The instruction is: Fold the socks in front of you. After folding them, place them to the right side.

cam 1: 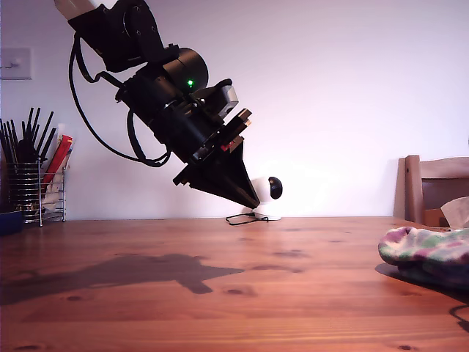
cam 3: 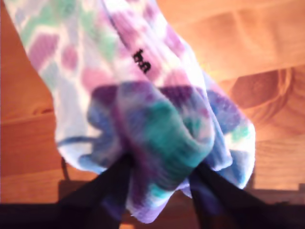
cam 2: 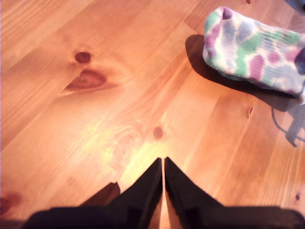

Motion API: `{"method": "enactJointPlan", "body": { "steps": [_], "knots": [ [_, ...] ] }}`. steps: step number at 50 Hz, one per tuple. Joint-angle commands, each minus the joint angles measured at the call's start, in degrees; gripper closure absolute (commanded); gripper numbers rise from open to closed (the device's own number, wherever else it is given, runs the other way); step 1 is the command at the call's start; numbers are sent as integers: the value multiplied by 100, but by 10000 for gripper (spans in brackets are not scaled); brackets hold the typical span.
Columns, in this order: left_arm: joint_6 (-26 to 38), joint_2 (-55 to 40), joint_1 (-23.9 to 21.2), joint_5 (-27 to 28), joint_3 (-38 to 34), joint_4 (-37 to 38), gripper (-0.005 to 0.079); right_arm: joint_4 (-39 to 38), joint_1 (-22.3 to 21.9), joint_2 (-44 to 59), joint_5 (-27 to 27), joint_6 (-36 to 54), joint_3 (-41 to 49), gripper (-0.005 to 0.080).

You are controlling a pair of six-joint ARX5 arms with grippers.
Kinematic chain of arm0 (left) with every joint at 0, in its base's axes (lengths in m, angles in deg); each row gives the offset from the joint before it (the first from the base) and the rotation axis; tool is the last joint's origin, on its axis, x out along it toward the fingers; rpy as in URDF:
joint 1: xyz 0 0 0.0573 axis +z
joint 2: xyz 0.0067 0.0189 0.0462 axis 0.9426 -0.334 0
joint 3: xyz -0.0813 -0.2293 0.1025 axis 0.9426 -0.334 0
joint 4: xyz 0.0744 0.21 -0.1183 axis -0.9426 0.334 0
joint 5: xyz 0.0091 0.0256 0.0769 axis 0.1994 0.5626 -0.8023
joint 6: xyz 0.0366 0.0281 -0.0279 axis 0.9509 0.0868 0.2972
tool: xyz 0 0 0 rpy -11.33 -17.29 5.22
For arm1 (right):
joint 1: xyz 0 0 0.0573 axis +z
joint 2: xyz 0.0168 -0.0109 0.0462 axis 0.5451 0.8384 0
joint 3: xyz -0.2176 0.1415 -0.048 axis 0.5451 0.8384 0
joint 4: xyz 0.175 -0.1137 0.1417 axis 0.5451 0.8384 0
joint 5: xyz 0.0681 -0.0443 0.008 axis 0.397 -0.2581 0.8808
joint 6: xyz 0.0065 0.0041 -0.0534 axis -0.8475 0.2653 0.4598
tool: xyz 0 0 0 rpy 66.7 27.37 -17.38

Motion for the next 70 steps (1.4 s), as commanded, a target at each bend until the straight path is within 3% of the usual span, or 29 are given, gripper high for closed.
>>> {"method": "enactJointPlan", "body": {
  "steps": [1, 9, 29, 32, 35, 43, 56, 70],
  "knots": [
    [11, 79, -26, 28, 13, -13, 751, 59, -37, 7, -20, -22, -109, 392],
    [13, 79, -26, 28, 13, -22, 751, 570, -37, 7, -28, 0, -579, 339],
    [15, 79, -24, 31, 13, -33, 751, 1705, -35, 7, -125, 199, -1683, 325],
    [15, 79, -24, 61, 13, -24, 751, 1722, -35, 7, -39, 247, -1735, 346],
    [13, 79, -15, 162, 13, -20, 751, 1687, -33, 7, 181, 304, -1777, 425],
    [-83, 79, 31, 306, 13, -149, 752, 1220, 87, 7, 525, 354, -1777, 773],
    [-83, 87, 144, 299, 13, -433, 761, -15, 485, 7, 575, 1362, -1773, 765],
    [-79, 358, 190, 326, -13, -739, 761, -1084, 605, 9, 1357, 1849, -1565, 765]
  ]
}}
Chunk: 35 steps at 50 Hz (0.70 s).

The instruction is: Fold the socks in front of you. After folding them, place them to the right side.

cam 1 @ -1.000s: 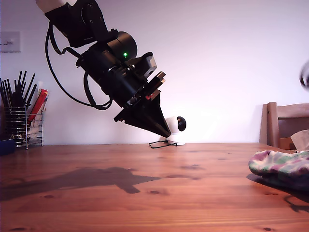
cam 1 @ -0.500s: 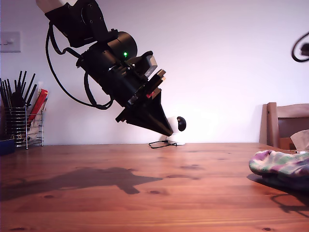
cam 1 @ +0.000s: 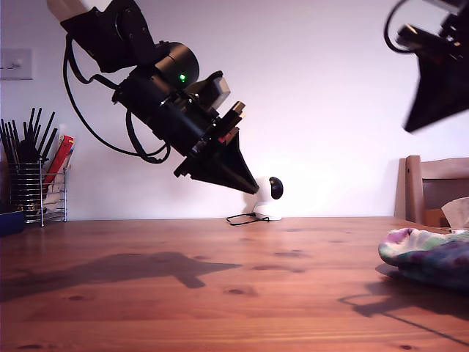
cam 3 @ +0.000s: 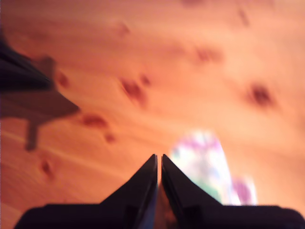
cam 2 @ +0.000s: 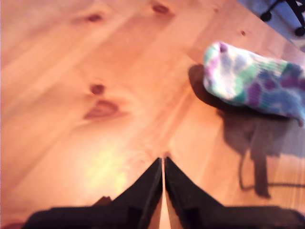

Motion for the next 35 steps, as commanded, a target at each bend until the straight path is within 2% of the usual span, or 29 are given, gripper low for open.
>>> {"method": "enactJointPlan", "body": {
  "steps": [1, 10, 15, 35],
  "knots": [
    [-9, 380, -11, 63, -26, -136, 761, -173, 26, 9, 205, 122, 160, 765],
    [28, 949, -11, 118, -208, -341, 761, -553, 70, 9, 785, 299, 358, 765],
    [42, 1292, -11, 111, -470, -595, 761, -748, 210, 9, 894, 398, 365, 765],
    [-44, 2964, -7, -79, -2592, -2194, 761, -1768, 1104, -44, 933, 361, 555, 765]
  ]
}}
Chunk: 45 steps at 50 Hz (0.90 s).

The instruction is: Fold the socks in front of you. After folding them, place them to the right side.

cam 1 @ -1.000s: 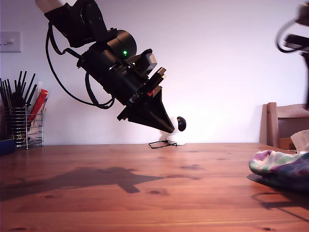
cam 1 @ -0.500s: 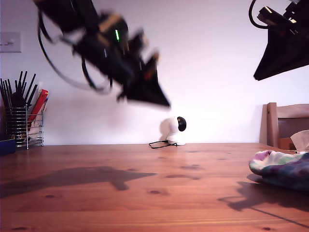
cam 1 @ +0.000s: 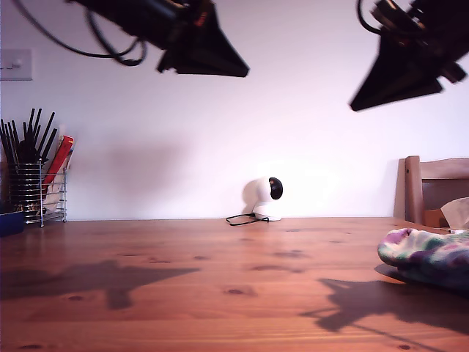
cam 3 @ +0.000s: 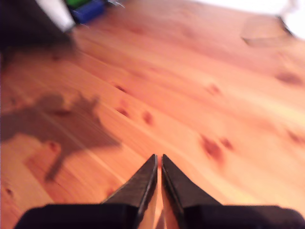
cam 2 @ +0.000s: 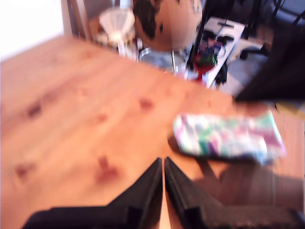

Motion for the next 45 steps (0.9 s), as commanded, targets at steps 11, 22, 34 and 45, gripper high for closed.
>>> {"method": "enactJointPlan", "body": {
  "steps": [11, 22, 34, 45],
  "knots": [
    [-79, 1213, -11, -68, -1062, -601, 761, -638, 726, -376, -442, -122, 645, 765],
    [-146, 2057, -98, -153, -1751, -898, 761, -555, 1202, -1134, -887, -234, 837, 765],
    [-186, 2857, -372, -385, -2275, -1064, 761, -256, 1729, -2059, -1412, -452, 957, 765],
    [-256, 3668, -734, -730, -2791, -1327, 761, 35, 2446, -3021, -2057, -573, 1246, 765]
  ]
}}
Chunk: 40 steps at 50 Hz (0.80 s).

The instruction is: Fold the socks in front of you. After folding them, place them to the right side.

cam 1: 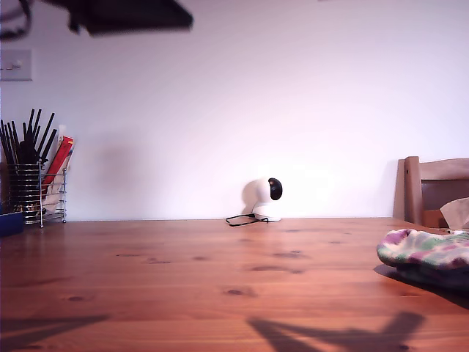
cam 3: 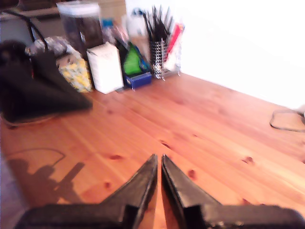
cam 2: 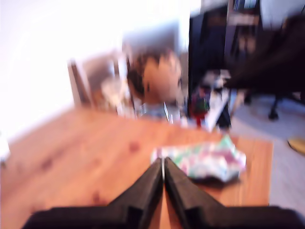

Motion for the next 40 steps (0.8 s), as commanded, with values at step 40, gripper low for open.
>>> {"method": "enactJointPlan", "body": {
  "steps": [40],
  "knots": [
    [-192, 568, -363, -407, -282, -28, 761, 1504, 570, -494, -103, -295, 129, 765]
  ]
}}
